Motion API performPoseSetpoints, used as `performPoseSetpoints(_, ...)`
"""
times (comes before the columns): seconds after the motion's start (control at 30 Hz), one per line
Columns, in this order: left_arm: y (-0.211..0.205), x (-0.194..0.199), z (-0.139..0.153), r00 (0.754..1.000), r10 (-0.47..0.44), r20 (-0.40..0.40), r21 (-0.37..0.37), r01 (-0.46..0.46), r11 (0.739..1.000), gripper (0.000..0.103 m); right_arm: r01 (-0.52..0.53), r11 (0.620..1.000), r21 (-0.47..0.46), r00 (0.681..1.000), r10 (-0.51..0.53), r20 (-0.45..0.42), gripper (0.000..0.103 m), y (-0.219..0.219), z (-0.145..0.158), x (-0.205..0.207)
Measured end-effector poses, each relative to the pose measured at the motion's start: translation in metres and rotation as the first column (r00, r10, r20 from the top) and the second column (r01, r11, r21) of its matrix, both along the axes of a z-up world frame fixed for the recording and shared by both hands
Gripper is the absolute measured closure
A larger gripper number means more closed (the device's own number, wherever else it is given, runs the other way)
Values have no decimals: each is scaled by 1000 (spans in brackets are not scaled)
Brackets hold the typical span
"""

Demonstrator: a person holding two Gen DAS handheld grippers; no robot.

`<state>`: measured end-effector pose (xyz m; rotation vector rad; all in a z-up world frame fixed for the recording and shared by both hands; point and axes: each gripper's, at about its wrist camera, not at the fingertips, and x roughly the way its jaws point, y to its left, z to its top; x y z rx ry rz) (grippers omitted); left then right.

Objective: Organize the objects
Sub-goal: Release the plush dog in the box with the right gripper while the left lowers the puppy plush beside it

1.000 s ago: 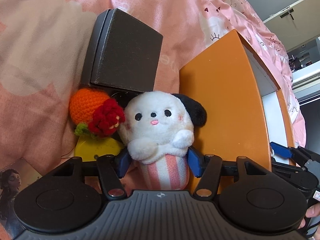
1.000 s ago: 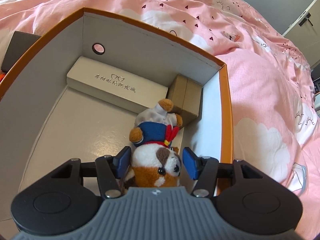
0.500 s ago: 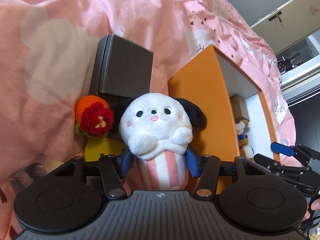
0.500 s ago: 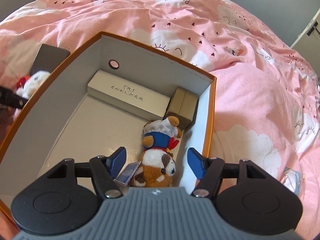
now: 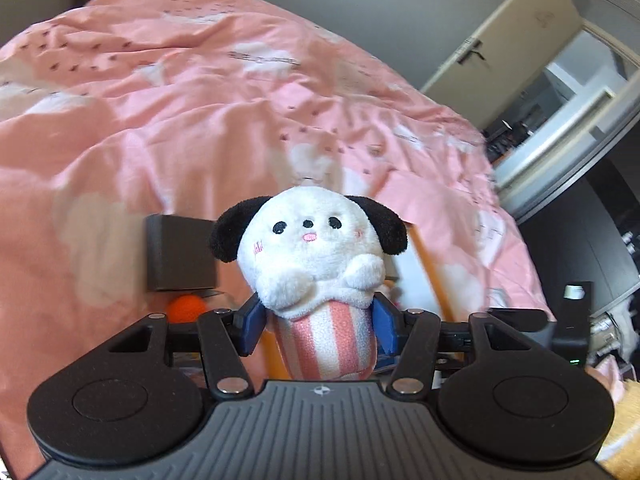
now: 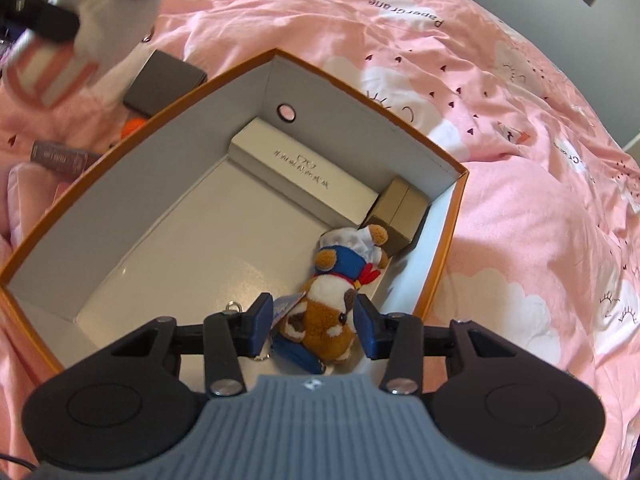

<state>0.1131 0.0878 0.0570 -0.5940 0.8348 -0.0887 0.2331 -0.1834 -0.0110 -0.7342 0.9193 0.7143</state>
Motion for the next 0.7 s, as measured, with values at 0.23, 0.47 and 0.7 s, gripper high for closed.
performPoseSetpoints(0.23, -51, 43, -7, 988, -155, -23, 2, 155, 988, 40, -95, 994, -52, 995, 94, -17, 73, -3, -14, -6)
performPoseSetpoints(0.47, -87, 86, -52, 954, -237, -184, 28, 246, 969, 40, -109, 988, -105, 994, 111, 9, 80, -6, -36, -1)
performPoseSetpoints(0.7, -116, 115, -75, 938, -221, -268, 145, 266, 953, 40, -72, 996, -51, 997, 74, 35, 88, -12, -38, 7)
